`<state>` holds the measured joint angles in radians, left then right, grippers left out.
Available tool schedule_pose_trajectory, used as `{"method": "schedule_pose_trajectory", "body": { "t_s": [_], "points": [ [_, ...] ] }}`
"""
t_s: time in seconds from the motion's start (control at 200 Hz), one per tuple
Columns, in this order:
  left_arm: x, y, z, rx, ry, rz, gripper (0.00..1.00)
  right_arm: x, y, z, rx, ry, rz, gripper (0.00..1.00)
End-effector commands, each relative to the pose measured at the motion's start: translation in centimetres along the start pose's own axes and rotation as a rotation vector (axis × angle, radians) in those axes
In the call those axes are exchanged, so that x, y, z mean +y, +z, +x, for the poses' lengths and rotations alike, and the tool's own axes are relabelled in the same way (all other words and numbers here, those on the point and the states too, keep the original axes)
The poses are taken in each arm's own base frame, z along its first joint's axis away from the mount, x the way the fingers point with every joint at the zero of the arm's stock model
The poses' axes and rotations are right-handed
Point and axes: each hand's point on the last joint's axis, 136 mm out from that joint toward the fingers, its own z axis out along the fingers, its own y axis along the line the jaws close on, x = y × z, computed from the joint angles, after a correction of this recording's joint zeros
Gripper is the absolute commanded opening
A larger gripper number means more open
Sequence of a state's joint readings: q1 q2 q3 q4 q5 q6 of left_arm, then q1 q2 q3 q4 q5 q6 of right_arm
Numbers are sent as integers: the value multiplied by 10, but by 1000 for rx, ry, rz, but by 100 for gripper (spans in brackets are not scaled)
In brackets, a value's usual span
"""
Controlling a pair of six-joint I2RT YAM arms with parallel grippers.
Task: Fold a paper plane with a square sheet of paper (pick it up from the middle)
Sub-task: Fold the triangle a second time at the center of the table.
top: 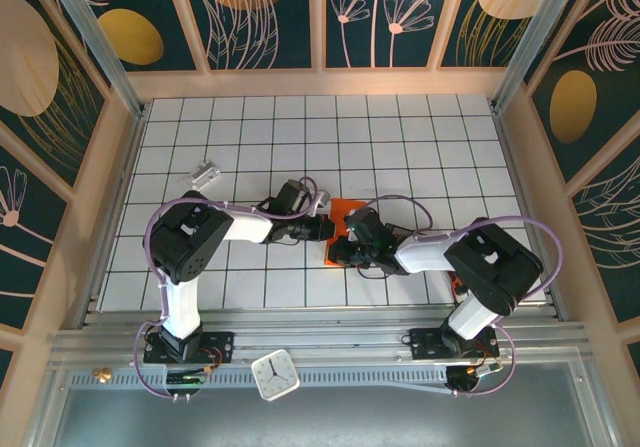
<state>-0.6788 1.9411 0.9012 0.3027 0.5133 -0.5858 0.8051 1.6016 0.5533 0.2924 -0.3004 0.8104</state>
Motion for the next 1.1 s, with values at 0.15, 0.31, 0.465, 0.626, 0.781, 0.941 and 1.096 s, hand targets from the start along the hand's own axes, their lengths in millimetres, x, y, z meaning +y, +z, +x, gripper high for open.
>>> {"method": "schedule_pose_trajectory", "body": {
  "t_s": [0.15,0.31,0.465,0.626,0.781,0.941,1.096],
  "points": [
    [49,16,34,64,-35,-157,0,-13,2,47,178,-37,105,0],
    [49,16,34,64,-35,-157,0,-11,4,53,197,-48,109,0],
    [49,16,33,62,-33,-160,0,-10,5,61,216,-47,100,0],
    [50,15,35,65,-35,-161,0,16,-6,43,162,-62,-30,0],
    [49,14,35,67,-32,-160,0,26,-36,1,26,-21,-150,0],
    [49,15,36,69,-32,-157,0,4,-52,-33,-90,55,-114,0],
    [49,16,35,70,-31,-158,0,1,-46,-53,-116,44,-47,0]
  ]
}}
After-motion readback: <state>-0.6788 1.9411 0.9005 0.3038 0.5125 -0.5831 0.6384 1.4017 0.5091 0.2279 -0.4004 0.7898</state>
